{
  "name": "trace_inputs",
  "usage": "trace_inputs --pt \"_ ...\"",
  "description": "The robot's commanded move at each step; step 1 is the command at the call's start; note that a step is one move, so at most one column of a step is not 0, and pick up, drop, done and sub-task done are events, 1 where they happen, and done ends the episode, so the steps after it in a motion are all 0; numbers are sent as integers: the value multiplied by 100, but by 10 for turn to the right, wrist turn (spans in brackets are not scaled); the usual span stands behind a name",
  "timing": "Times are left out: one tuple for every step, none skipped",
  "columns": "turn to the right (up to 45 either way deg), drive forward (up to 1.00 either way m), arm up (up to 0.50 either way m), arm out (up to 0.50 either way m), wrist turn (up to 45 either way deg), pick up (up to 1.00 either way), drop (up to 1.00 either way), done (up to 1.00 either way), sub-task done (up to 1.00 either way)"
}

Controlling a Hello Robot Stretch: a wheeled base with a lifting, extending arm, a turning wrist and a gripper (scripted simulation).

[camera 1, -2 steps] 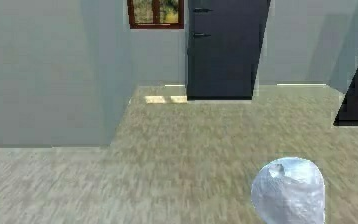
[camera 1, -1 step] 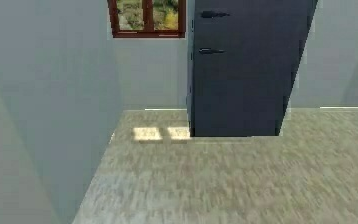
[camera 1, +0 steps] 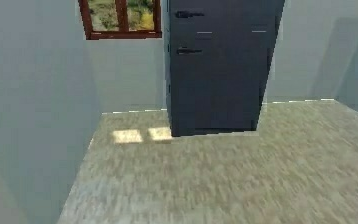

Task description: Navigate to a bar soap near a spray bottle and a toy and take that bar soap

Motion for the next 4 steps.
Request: trace_inputs --pt "0 30 0 0 0 0 0 0 0" --pt "270 0 0 0 0 0 0 0 0" --pt "0 80 0 0 0 0 0 0 0" --pt "450 0 0 0 0 0 0 0 0"
